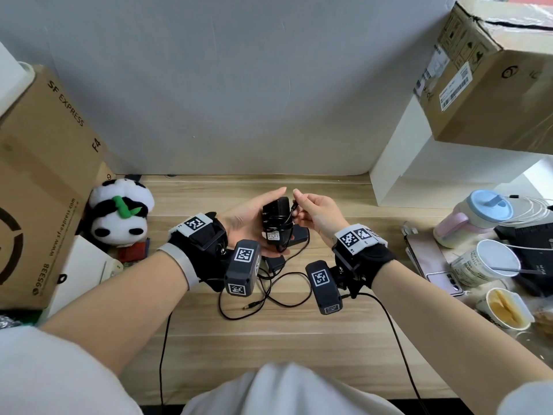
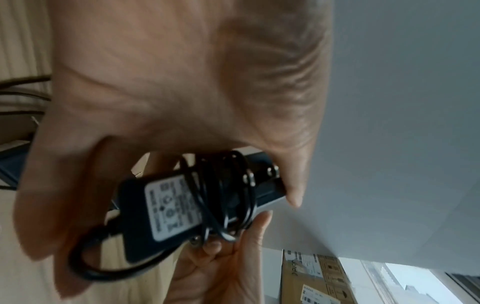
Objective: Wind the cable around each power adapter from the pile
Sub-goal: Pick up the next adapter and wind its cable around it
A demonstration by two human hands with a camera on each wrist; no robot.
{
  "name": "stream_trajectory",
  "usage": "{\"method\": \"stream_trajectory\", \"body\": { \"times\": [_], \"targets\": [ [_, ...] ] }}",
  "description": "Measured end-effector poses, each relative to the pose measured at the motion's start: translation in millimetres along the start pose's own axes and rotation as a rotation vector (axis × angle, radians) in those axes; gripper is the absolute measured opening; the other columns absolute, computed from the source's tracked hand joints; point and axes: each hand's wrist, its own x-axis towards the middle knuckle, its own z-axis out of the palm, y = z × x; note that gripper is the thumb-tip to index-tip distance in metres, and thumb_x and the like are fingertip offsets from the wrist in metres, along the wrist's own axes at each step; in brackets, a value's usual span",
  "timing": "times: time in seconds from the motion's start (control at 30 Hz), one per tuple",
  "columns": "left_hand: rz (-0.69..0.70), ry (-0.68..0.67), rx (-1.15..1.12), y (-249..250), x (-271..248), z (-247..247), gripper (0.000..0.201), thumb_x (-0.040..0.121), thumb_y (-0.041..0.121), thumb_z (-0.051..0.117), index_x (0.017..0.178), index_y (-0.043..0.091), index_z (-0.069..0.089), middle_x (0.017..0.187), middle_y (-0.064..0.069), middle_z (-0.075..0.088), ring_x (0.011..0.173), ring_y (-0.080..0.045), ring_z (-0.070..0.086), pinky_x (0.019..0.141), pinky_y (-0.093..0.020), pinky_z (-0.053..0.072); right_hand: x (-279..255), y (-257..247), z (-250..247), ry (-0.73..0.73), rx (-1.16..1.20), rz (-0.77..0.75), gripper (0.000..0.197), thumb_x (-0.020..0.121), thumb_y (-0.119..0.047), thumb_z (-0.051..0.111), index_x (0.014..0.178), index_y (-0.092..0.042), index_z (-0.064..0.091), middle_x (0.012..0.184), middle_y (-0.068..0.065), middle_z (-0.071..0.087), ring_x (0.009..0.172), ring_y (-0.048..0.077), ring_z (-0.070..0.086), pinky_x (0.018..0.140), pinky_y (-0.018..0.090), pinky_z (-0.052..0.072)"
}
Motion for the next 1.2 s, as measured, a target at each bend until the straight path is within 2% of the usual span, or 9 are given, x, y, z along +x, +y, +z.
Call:
{"method": "stream_trajectory", "body": {
  "times": [0.13, 0.3, 0.4, 0.53, 0.7, 0.8, 0.93, 1.0, 1.2],
  "targets": [
    [0.040, 0.042, -0.008, -4.5, 8.7, -3.7, 0.048, 0.088, 0.059, 0.038, 0.094, 0.017, 0.060, 0.105, -0.015, 0.059, 0.087, -0.034, 0.065, 0.078, -0.038, 0.050, -1.7, -2.1, 0.3, 0.035, -0.020, -0.023, 0.025, 0.095, -0.031, 0.051, 0.077, -0.013, 0.052, 0.066, 0.000, 0.064, 0.048, 0.004, 0.060, 0.046, 0.012, 0.043],
    [0.209, 0.101, -0.271, -15.7, 20.1, -11.1, 0.048, 0.085, 0.054, 0.056, 0.108, 0.012, 0.065, 0.106, -0.011, 0.068, 0.098, -0.033, 0.065, 0.092, -0.053, 0.049, -4.7, -0.1, -5.7, 0.025, 0.116, 0.061, 0.021, 0.094, -0.033, 0.052, 0.083, -0.015, 0.052, 0.078, 0.001, 0.071, 0.052, 0.004, 0.063, 0.043, 0.012, 0.043],
    [0.291, 0.102, -0.437, -16.0, 21.8, -10.5, 0.056, 0.084, 0.048, 0.062, 0.122, 0.008, 0.055, 0.127, -0.023, 0.058, 0.111, -0.039, 0.060, 0.096, -0.057, 0.044, -4.9, 5.2, -10.3, 0.021, 0.212, 0.102, 0.017, 0.093, -0.027, 0.054, 0.090, -0.010, 0.056, 0.071, 0.002, 0.068, 0.048, 0.004, 0.059, 0.046, 0.012, 0.049],
    [0.356, 0.012, -0.565, -12.2, 18.2, -6.1, 0.048, 0.086, 0.033, 0.062, 0.121, 0.002, 0.053, 0.130, -0.029, 0.053, 0.115, -0.045, 0.056, 0.100, -0.057, 0.041, -5.4, 13.3, -11.7, -0.007, 0.179, 0.113, 0.030, 0.097, -0.022, 0.047, 0.116, -0.001, 0.058, 0.070, 0.001, 0.056, 0.051, 0.004, 0.052, 0.053, 0.014, 0.051],
    [0.367, 0.028, -0.514, -13.2, 17.7, -5.6, 0.045, 0.088, 0.029, 0.057, 0.124, 0.005, 0.050, 0.128, -0.024, 0.054, 0.115, -0.044, 0.056, 0.098, -0.061, 0.041, -3.1, 13.3, -6.9, -0.014, 0.052, 0.018, 0.031, 0.102, -0.024, 0.035, 0.122, -0.018, 0.058, 0.066, -0.004, 0.041, 0.048, 0.001, 0.035, 0.052, 0.014, 0.041],
    [0.383, 0.032, -0.518, -15.1, 17.8, -4.6, 0.037, 0.089, 0.027, 0.051, 0.118, 0.003, 0.052, 0.117, -0.022, 0.059, 0.113, -0.042, 0.057, 0.098, -0.058, 0.042, -1.8, 13.0, -5.4, -0.027, -0.085, -0.051, 0.031, 0.101, -0.019, 0.037, 0.124, -0.021, 0.058, 0.063, -0.008, 0.043, 0.050, 0.002, 0.035, 0.054, 0.015, 0.038],
    [0.406, 0.046, -0.507, -15.5, 15.3, -2.6, 0.029, 0.089, 0.026, 0.049, 0.104, 0.004, 0.059, 0.101, -0.018, 0.065, 0.101, -0.036, 0.062, 0.091, -0.050, 0.050, -1.9, 9.3, -5.6, -0.019, -0.166, -0.175, 0.014, 0.097, -0.015, 0.048, 0.107, -0.017, 0.059, 0.065, -0.002, 0.053, 0.047, 0.007, 0.040, 0.050, 0.020, 0.040],
    [0.404, 0.048, -0.518, -15.3, 15.1, -2.8, 0.031, 0.085, 0.023, 0.054, 0.107, 0.001, 0.060, 0.106, -0.020, 0.064, 0.107, -0.037, 0.060, 0.090, -0.049, 0.051, -1.6, 8.1, -6.7, 0.011, -0.203, -0.195, 0.004, 0.094, -0.017, 0.054, 0.091, -0.014, 0.055, 0.063, -0.001, 0.057, 0.043, 0.010, 0.041, 0.049, 0.024, 0.039],
    [0.420, 0.099, -0.564, -17.8, 16.3, -1.1, 0.021, 0.088, 0.005, 0.044, 0.099, -0.006, 0.059, 0.095, -0.021, 0.065, 0.104, -0.038, 0.059, 0.089, -0.047, 0.051, -2.6, 7.4, -3.0, 0.071, -0.365, -0.211, 0.012, 0.091, -0.016, 0.059, 0.080, -0.015, 0.056, 0.062, 0.000, 0.057, 0.041, 0.002, 0.046, 0.047, 0.026, 0.048]
  ]
}}
